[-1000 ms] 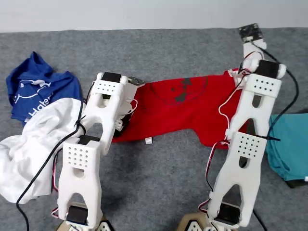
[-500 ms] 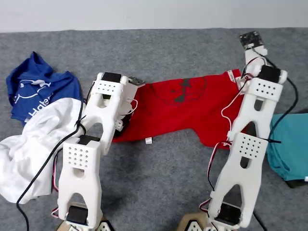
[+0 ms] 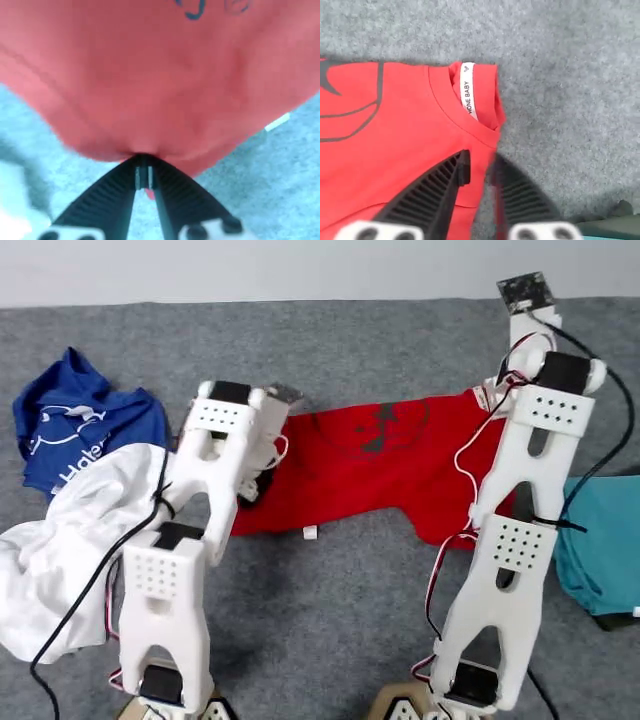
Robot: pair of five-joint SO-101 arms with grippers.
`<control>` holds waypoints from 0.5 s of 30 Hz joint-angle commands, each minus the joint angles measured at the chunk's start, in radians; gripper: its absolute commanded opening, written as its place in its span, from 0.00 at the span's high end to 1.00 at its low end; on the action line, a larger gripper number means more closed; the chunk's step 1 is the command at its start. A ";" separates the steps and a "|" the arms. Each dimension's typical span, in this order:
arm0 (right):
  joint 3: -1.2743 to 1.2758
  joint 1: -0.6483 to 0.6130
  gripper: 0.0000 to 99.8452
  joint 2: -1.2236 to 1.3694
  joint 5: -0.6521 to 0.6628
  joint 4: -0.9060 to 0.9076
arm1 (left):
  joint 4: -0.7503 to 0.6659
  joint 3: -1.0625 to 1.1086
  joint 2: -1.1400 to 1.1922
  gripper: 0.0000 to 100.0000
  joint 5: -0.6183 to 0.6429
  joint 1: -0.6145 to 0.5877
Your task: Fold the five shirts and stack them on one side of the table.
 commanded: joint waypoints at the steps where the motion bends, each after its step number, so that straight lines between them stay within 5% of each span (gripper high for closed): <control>1: -0.041 0.004 0.99 -0.081 -0.015 0.045 | 0.020 0.022 -0.141 1.00 0.002 -0.017; 8: 0.061 0.079 0.99 -0.130 -0.017 0.050 | 0.018 0.180 -0.235 1.00 0.002 -0.020; 15: 0.657 0.061 0.99 -0.421 -0.038 0.041 | 0.000 0.203 -0.239 1.00 0.002 -0.020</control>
